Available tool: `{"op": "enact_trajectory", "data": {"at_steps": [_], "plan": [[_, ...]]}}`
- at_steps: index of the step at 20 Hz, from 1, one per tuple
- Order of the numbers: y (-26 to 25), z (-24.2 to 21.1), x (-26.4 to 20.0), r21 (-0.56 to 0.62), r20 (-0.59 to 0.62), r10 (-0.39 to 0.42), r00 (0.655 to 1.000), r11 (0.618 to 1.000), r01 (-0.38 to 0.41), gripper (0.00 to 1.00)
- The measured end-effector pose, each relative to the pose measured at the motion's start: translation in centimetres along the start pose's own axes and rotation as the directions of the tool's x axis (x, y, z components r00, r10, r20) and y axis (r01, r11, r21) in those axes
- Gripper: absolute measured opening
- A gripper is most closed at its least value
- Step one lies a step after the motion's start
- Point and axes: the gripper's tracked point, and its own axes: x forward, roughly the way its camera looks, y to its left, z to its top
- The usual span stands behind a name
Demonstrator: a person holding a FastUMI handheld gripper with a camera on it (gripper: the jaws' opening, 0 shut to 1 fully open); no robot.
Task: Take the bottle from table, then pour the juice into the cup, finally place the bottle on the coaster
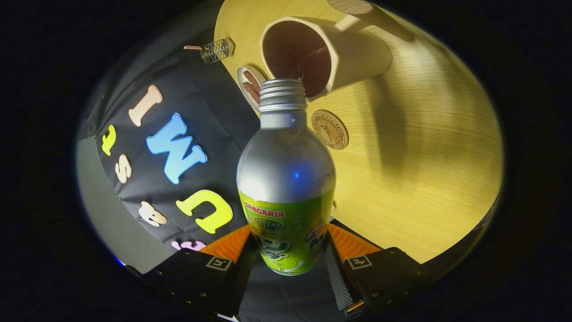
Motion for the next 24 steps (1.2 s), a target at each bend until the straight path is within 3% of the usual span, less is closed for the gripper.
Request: {"op": "enact_trajectory", "data": {"at_steps": [16,24], "plan": [[1.6,-0.3,0.1,0.097,0.006,0.027,1.000,0.995,-0.027,0.77],[0.8,-0.1,0.3,0.051,0.026,0.020,0.999,0.998,-0.021,0.77]]}}
